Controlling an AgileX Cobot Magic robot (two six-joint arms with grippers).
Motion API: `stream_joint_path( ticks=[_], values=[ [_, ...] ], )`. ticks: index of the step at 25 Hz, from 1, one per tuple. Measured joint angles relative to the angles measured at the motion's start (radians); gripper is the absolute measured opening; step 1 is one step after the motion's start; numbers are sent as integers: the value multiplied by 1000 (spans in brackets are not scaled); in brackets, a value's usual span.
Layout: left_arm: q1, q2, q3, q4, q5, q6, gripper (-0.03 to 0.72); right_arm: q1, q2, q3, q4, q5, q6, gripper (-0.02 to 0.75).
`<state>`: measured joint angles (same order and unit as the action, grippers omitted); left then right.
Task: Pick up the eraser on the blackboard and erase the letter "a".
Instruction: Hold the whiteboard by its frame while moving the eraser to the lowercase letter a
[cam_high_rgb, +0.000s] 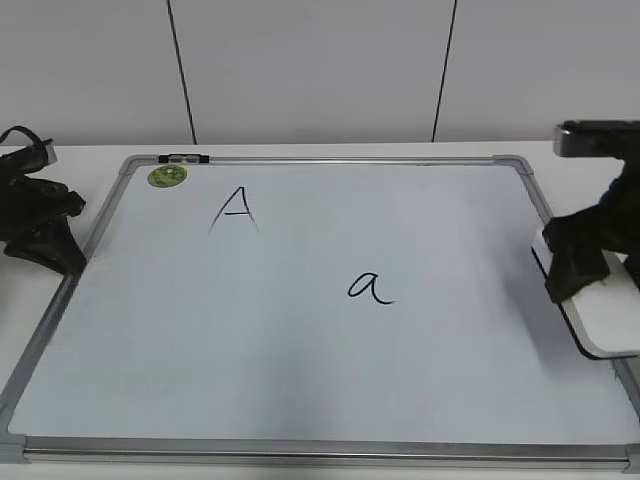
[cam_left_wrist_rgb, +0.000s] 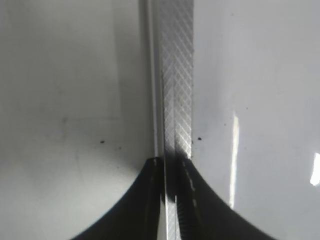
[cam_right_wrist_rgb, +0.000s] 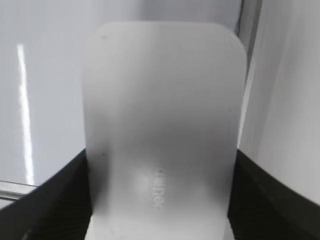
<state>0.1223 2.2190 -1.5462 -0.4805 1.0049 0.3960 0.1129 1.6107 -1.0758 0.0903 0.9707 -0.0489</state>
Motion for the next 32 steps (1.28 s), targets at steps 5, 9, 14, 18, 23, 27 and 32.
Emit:
stream_joint_path(
  ticks=[5, 9, 14, 18, 23, 27, 32],
  values=[
    [0, 0, 0, 0, 2, 0, 60, 101, 34, -143, -6, 34, -4, 535],
    [0, 0, 0, 0, 2, 0, 60, 166, 157, -279, -9, 75, -7, 534],
    [0, 0, 0, 0, 2, 0, 60, 213, 335, -452, -27, 118, -34, 534],
    [0, 0, 0, -2, 2, 0, 60, 224, 458, -544, -29, 141, -57, 534],
    [0, 0, 0, -2, 2, 0, 60, 227, 552, -601, -31, 152, -70, 534],
    [0, 0, 0, -2, 2, 0, 60, 237, 596, -621, -27, 154, -72, 534],
    [0, 0, 0, -2, 2, 0, 60, 238, 619, -657, -22, 186, -72, 534]
  ],
)
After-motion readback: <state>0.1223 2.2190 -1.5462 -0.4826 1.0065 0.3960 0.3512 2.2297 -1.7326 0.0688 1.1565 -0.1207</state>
